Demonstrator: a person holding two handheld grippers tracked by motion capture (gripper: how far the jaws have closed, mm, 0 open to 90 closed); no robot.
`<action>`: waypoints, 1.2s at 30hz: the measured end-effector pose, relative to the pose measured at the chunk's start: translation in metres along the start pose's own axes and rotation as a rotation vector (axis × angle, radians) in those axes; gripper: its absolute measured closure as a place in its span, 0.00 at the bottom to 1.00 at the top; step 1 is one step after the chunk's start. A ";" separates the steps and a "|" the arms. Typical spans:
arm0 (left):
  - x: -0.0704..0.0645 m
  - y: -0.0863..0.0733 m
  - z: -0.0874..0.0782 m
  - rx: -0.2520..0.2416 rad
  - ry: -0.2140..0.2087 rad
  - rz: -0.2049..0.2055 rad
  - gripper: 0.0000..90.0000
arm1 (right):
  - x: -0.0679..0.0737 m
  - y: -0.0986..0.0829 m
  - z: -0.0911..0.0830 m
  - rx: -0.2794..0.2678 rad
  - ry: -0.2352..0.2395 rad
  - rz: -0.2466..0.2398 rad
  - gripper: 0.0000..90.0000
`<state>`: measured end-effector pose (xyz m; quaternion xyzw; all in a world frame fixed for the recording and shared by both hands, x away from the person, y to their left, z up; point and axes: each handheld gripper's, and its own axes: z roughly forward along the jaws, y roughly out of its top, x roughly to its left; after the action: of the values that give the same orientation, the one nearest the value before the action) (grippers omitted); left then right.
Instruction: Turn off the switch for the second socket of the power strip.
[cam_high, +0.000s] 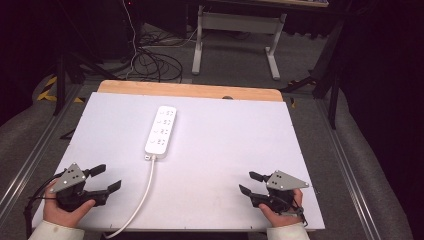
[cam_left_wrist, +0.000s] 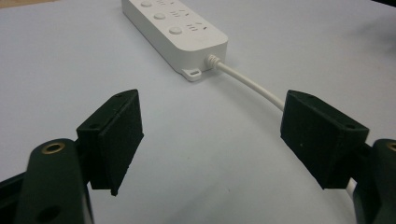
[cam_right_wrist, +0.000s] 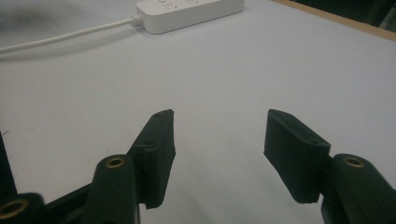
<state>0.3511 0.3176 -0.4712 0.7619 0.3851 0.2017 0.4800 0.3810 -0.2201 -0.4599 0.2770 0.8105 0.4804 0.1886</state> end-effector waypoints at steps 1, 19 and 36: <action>0.000 0.000 0.000 -0.004 -0.002 0.003 0.24 | 0.000 0.000 0.000 -0.003 -0.003 0.001 0.50; -0.001 0.003 -0.001 -0.004 -0.015 -0.023 0.24 | -0.001 -0.001 -0.001 -0.011 0.004 0.009 0.51; -0.002 0.033 -0.002 0.009 -0.020 0.029 0.26 | 0.000 -0.001 0.002 -0.003 0.009 -0.002 0.51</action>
<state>0.3612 0.3097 -0.4411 0.7716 0.3701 0.1996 0.4774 0.3820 -0.2192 -0.4620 0.2737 0.8110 0.4825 0.1860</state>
